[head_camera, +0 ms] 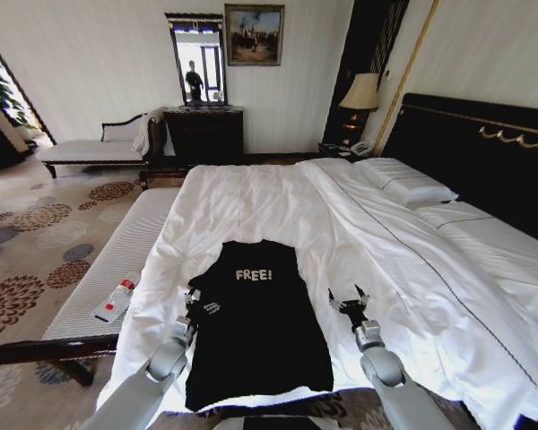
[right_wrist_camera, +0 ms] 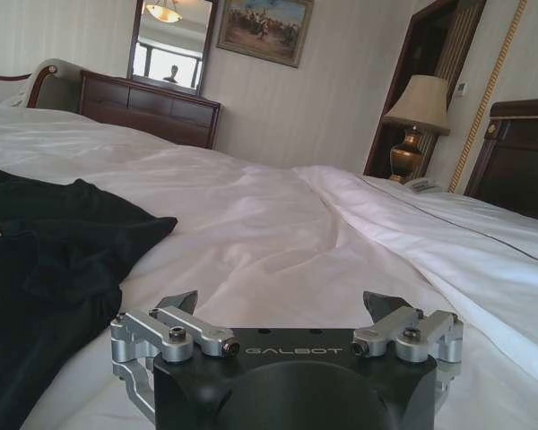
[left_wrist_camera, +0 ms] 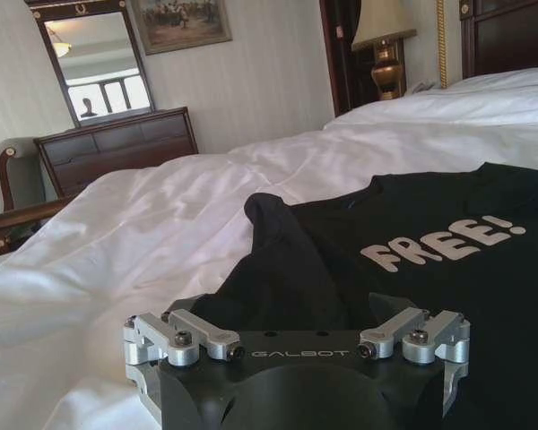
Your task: Fold the clothes on the bed.
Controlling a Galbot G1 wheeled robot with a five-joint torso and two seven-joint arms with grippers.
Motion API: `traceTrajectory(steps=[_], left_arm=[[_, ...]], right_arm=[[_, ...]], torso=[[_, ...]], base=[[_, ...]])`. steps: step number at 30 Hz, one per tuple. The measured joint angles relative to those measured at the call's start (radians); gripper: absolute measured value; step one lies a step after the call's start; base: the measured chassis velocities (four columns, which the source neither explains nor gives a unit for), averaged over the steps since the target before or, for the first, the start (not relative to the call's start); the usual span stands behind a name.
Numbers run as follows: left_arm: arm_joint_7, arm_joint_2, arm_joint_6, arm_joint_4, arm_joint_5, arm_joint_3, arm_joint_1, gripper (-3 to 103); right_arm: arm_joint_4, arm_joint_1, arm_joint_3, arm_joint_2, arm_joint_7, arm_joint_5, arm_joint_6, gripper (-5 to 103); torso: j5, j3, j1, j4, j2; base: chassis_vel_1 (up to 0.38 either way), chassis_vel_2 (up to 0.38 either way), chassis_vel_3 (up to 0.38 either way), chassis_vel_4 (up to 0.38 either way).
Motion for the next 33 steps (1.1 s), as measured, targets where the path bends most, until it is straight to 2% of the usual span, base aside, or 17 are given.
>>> traceTrajectory(steps=[10,21,22,26,28,31,32,33], left_arm=[[0.002,-0.01,0.01,0.064,0.001,0.054,-0.057,100],[0.0,-0.02,0.011,0.098,-0.001,0.063,-0.071,100],[0.0,-0.022,0.01,0.1,-0.001,0.062,-0.071,102],[-0.012,-0.038,0.003,0.122,0.001,0.059,-0.081,85],[-0.017,-0.044,0.0,0.132,0.005,0.059,-0.088,85],[-0.024,-0.052,-0.005,0.148,0.01,0.064,-0.103,68],[-0.024,-0.052,-0.005,0.148,0.01,0.064,-0.103,68],[-0.025,-0.053,-0.006,0.151,0.01,0.067,-0.106,63]], right_arm=[[-0.001,0.009,-0.004,-0.007,0.001,0.022,-0.002,100],[-0.001,0.011,-0.002,-0.007,0.003,0.033,-0.005,100],[-0.001,0.011,-0.001,-0.008,0.003,0.034,-0.005,100],[0.0,0.011,-0.001,-0.011,0.003,0.038,-0.006,100],[0.003,0.011,0.0,-0.015,0.003,0.039,-0.006,100],[0.008,0.007,0.006,-0.025,0.005,0.043,-0.008,100],[0.008,0.007,0.006,-0.025,0.005,0.043,-0.008,100],[0.01,0.006,0.009,-0.029,0.005,0.045,-0.008,100]], torso=[[-0.0001,0.0,0.0,0.0,0.0],[-0.0001,0.0,0.0,0.0001,0.0],[-0.0001,0.0,0.0,0.0001,0.0],[-0.0001,0.0,0.0,0.0001,0.0],[-0.0001,0.0,0.0,0.0001,0.0],[-0.0001,0.0,0.0,0.0001,0.0],[-0.0001,0.0,0.0,0.0001,0.0],[-0.0001,0.0,0.0,0.0001,0.0]], base=[[0.0,0.0,0.0,0.0],[0.0,0.0,0.0,0.0],[0.0,0.0,0.0,0.0],[0.0,0.0,0.0,0.0],[0.0,0.0,0.0,0.0],[0.0,0.0,0.0,0.0],[0.0,0.0,0.0,0.0],[0.0,0.0,0.0,0.0]])
